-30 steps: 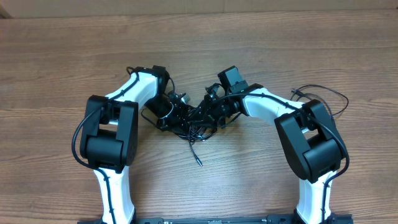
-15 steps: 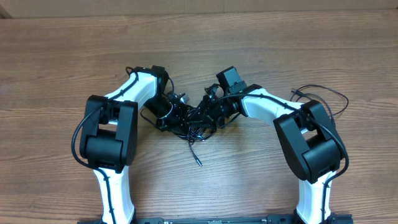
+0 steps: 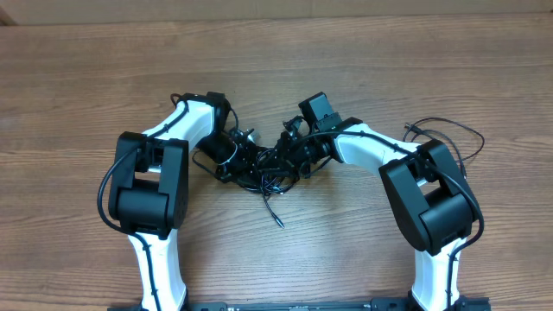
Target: Untangle cables
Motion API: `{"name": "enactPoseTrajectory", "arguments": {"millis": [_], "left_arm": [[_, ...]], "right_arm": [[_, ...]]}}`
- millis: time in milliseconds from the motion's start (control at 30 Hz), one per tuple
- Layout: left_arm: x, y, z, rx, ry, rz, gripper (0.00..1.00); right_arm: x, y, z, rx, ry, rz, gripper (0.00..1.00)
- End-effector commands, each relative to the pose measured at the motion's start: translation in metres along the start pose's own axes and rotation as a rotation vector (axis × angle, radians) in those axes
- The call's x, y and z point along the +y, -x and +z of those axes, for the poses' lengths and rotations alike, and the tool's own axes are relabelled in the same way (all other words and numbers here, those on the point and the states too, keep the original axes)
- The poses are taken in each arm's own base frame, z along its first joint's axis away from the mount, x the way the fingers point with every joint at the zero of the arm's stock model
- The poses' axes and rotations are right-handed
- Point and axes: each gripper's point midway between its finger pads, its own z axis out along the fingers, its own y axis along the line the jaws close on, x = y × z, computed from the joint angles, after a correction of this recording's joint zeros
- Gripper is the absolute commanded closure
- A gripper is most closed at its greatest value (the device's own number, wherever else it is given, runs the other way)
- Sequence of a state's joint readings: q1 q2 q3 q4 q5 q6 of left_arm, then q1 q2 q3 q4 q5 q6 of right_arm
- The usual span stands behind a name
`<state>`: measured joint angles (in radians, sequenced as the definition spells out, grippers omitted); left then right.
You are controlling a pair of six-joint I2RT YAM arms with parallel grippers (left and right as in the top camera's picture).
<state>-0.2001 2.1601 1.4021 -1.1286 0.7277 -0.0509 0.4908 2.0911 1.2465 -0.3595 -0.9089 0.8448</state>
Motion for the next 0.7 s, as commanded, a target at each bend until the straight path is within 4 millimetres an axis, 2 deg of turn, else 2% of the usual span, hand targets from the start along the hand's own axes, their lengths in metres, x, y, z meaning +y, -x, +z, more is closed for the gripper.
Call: {"name": "enactPoseTrajectory", "arguments": {"millis": [0,267,367,433,600,667], "left_arm": [[-0.047,-0.005,0.001,0.02,-0.22,0.057,0.96],[-0.058,-0.005,-0.002,0.02,-0.285,0.061,0.96],[-0.058,-0.005,-0.002,0.02,-0.285,0.061,0.96],[-0.058,-0.005,-0.002,0.02,-0.284,0.062,0.96],[-0.05,-0.002,0.0,0.01,-0.233,0.07,0.96],[-0.035,-0.002,0.003,0.008,-0.147,0.059,0.96]], "right_arm": [[0.014,-0.008,0.01,0.014,0.008,-0.049,0.82],[0.021,-0.01,0.009,0.034,0.04,-0.068,0.82],[0.021,-0.01,0.009,0.035,0.04,-0.068,0.96],[0.023,-0.012,0.009,0.047,0.054,-0.075,0.96],[0.052,-0.017,-0.001,0.108,0.199,-0.189,0.96],[0.063,-0.013,-0.014,0.113,0.261,-0.233,0.96]]}}
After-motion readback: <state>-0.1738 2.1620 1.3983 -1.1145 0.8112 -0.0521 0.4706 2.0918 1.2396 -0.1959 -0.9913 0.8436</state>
